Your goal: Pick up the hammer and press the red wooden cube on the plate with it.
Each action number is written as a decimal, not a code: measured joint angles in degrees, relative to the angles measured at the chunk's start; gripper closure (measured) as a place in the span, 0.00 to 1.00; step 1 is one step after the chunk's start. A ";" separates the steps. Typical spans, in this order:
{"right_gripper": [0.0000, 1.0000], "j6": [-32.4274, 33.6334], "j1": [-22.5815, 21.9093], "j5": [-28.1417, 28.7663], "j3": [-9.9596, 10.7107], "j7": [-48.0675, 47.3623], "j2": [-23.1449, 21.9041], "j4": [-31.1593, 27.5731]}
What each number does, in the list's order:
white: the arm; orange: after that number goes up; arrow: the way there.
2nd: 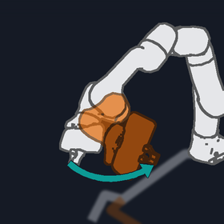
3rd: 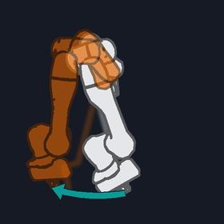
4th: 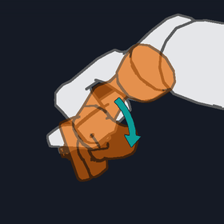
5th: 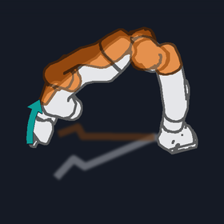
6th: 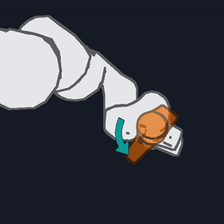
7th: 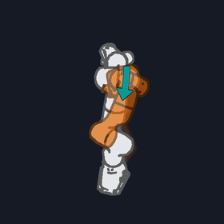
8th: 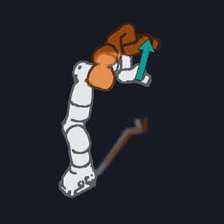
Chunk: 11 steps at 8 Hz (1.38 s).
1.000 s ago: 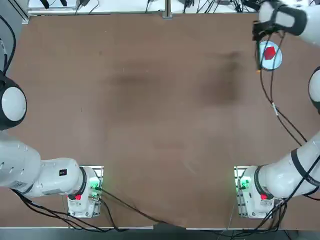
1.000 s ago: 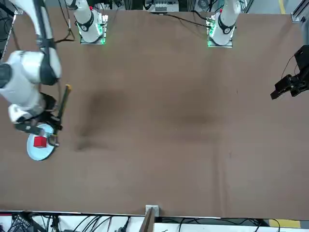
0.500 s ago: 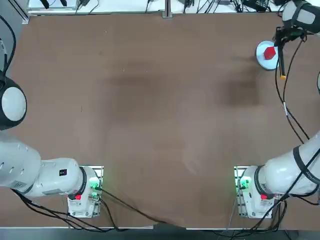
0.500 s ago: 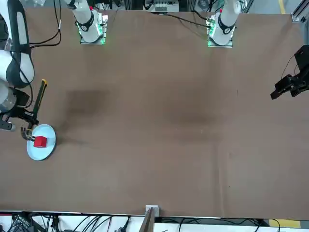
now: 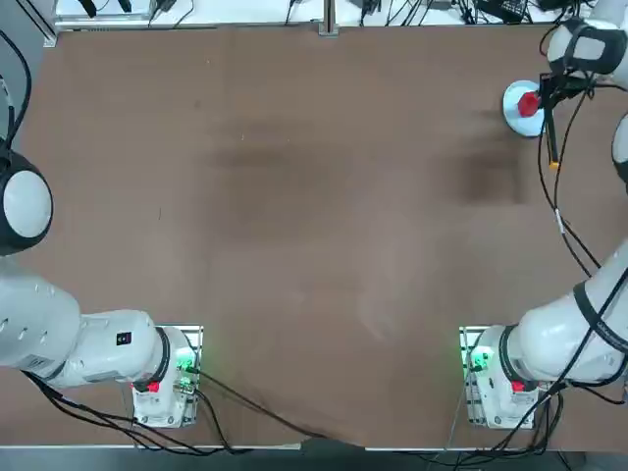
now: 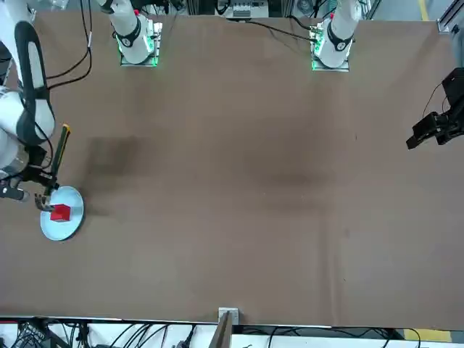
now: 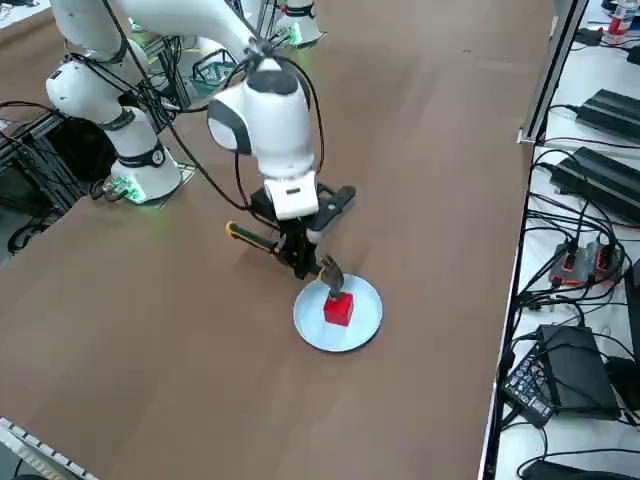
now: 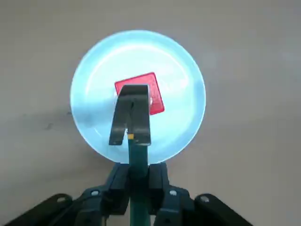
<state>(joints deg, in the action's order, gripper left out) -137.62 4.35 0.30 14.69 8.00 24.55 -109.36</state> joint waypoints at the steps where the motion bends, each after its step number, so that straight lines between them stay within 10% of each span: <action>1: 0.79 -1.11 0.04 0.01 -0.05 0.00 1.20 0.03; 11: 0.79 2.86 0.23 0.84 -0.54 1.33 3.40 4.67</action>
<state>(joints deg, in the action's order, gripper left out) -134.75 4.59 1.14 14.15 9.33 27.95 -104.69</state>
